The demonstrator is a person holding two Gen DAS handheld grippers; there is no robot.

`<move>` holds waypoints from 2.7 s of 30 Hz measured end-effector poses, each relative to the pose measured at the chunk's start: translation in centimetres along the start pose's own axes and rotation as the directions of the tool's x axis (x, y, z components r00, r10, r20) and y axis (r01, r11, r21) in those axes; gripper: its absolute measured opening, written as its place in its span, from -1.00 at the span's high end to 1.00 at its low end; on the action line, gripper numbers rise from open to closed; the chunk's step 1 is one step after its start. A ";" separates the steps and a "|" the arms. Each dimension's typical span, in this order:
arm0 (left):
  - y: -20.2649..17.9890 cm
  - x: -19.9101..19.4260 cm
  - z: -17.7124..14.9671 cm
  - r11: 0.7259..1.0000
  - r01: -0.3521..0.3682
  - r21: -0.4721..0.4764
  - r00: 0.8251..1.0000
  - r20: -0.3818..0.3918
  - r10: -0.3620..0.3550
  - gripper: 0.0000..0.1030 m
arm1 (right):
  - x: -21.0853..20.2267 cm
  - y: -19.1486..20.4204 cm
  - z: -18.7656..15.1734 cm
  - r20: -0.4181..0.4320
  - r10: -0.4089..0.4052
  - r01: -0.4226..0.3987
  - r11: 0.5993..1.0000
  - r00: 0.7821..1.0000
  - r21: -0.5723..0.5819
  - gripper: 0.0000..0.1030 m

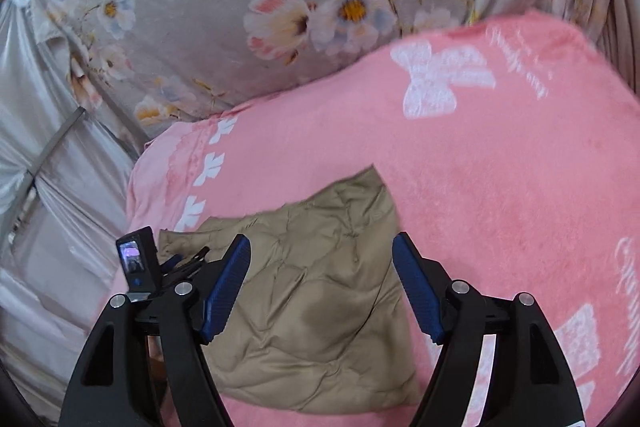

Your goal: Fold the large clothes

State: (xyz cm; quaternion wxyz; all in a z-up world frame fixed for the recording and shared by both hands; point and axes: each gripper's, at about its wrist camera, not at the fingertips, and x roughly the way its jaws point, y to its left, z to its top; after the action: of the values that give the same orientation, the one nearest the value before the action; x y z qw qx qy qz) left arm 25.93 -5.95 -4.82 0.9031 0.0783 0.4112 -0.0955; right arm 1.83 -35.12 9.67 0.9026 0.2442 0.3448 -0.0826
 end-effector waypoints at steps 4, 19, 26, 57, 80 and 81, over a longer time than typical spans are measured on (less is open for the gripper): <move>0.5 -0.9 0.4 0.999 0.036 -0.034 0.999 -0.003 -0.036 -0.41 | 2.3 4.7 -1.0 0.032 -0.018 0.023 0.988 0.999 -0.153 0.35; -1.0 0.6 2.1 0.997 0.081 0.005 0.997 -0.017 -0.081 -0.41 | 23.4 12.3 -4.3 -0.070 -0.154 0.122 0.935 0.986 -0.332 0.96; -1.4 1.7 1.7 0.998 0.068 0.001 0.997 0.033 -0.068 -0.47 | 25.3 10.6 -5.1 -0.093 -0.110 0.083 0.963 0.990 -0.256 1.00; -2.5 3.0 1.0 1.000 -0.005 0.023 0.999 0.048 0.004 -0.56 | 26.7 10.0 -5.3 -0.092 -0.112 0.084 0.961 0.989 -0.265 1.00; -1.2 -5.3 -6.4 0.992 -0.090 -0.086 0.992 0.082 0.097 -0.79 | 18.2 13.7 -13.1 0.121 -0.175 0.208 0.908 0.977 -0.363 0.78; -1.2 -5.2 -6.5 0.992 -0.091 -0.088 0.992 0.085 0.098 -0.81 | 18.3 13.8 -13.4 0.132 -0.187 0.223 0.901 0.974 -0.371 0.78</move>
State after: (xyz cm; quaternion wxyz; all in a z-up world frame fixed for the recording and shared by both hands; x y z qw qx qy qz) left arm 17.61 -5.09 -5.20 0.9265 0.0552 0.3701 -0.0386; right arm 12.14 -16.13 -5.73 0.9342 0.0211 0.3356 -0.1193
